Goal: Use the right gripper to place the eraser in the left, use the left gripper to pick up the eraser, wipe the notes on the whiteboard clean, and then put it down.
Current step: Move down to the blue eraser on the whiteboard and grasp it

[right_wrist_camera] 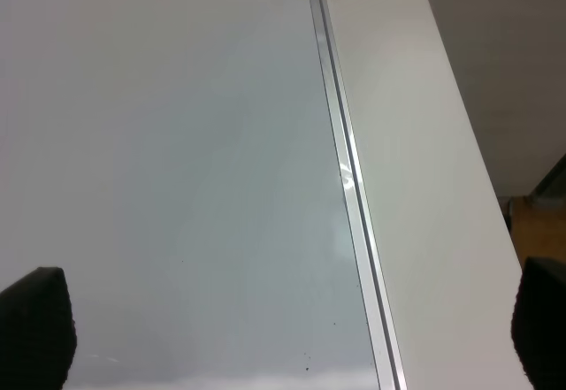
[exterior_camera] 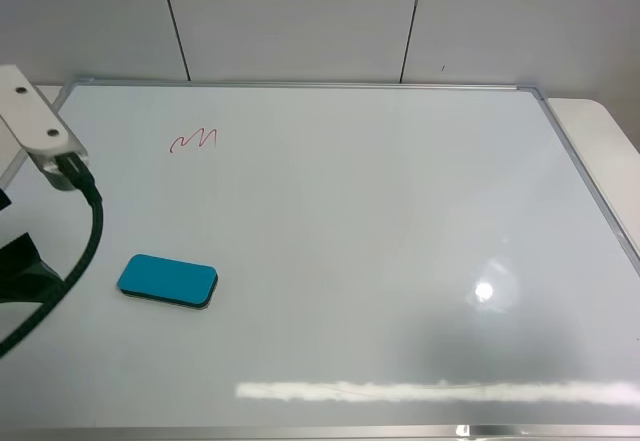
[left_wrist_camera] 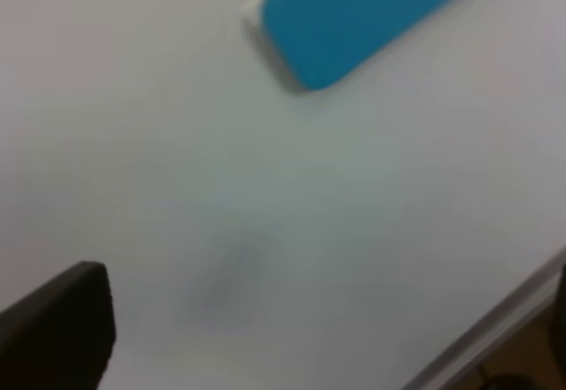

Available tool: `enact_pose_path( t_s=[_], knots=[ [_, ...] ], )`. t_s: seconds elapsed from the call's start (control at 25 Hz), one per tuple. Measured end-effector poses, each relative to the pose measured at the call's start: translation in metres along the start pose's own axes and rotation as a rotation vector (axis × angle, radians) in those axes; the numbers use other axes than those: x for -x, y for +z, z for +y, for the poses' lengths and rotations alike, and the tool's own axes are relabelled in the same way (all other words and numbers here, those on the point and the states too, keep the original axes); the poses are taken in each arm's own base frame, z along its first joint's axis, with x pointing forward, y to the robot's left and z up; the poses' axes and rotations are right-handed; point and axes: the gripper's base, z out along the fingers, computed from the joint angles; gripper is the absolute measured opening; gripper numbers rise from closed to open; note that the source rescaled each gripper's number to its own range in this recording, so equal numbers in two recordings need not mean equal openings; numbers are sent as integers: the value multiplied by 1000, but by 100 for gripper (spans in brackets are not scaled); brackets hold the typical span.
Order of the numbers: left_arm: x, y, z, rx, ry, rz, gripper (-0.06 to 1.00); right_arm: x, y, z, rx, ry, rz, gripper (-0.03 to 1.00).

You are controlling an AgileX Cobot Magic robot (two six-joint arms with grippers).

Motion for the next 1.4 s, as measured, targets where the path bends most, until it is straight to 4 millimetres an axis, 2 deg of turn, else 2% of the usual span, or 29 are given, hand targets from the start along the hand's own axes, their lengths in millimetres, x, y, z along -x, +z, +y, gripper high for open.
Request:
enact_pose_path(
  t_s=[0.2, 0.72, 1.16, 1.4],
  knots=[
    [15, 13, -15, -35, 264, 5, 100, 0, 0, 0, 0, 0, 0, 99],
    [43, 57, -16, -48, 688, -9, 100, 0, 0, 0, 0, 0, 0, 99],
    [54, 102, -18, -105, 736, 59, 100, 0, 0, 0, 0, 0, 0, 99],
    [64, 117, -11, -94, 760, 144, 100, 0, 0, 0, 0, 0, 0, 99]
  ],
)
